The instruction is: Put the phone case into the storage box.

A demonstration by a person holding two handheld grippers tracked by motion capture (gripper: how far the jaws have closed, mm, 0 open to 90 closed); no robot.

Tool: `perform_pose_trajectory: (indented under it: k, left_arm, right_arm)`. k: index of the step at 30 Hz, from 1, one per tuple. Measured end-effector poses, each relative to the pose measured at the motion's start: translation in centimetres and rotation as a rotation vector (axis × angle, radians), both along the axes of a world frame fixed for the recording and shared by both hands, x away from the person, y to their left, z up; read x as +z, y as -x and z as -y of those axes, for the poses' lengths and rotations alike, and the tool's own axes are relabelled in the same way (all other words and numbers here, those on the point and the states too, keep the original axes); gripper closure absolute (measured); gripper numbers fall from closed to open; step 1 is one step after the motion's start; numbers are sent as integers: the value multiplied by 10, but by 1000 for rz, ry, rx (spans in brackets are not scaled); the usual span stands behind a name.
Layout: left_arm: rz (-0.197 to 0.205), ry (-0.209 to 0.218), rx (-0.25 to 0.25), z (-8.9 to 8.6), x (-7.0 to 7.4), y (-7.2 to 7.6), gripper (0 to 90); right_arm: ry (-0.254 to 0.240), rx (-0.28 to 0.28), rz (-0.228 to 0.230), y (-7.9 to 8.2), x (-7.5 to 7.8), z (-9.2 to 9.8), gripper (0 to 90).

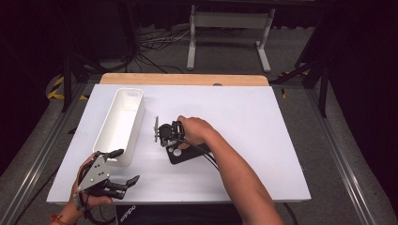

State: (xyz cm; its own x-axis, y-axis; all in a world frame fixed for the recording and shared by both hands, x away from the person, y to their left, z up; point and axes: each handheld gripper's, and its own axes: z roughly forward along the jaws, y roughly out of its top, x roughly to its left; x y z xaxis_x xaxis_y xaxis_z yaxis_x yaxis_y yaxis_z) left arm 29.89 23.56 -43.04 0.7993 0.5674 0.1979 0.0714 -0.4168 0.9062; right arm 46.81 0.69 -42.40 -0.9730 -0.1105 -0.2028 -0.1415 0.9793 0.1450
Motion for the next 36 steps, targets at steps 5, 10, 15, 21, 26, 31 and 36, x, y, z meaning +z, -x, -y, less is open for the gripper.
perform_pose_trajectory:
  k: [5, 10, 15, 21, 26, 31, 36]
  left_arm:
    - [-7, 5, 2, 2, 0, 0, 54]
    - [-10, 2, 1, 3, 0, 0, 53]
    - [-7, 6, 6, 2, 1, 1, 53]
    - [3, 4, 2, 2, 2, 1, 54]
    - [8, 14, 6, 3, 3, 0, 55]
    - [1, 43, 7, 4, 5, 0, 64]
    - [9, 101, 16, 9, 15, 0, 80]
  right_arm:
    - [-34, -10, 40, 3, 1, 6, 862]
    - [-106, -31, 28, 3, 5, 17, 870]
    - [-166, -38, 53, 7, 14, 26, 877]
    - [-326, -71, 155, 19, 40, 50, 879]
    - [-488, -166, 221, 31, 55, 74, 879]
    - [-613, -207, 276, 42, 64, 89, 879]
    - [-742, -234, 298, 53, 71, 101, 879]
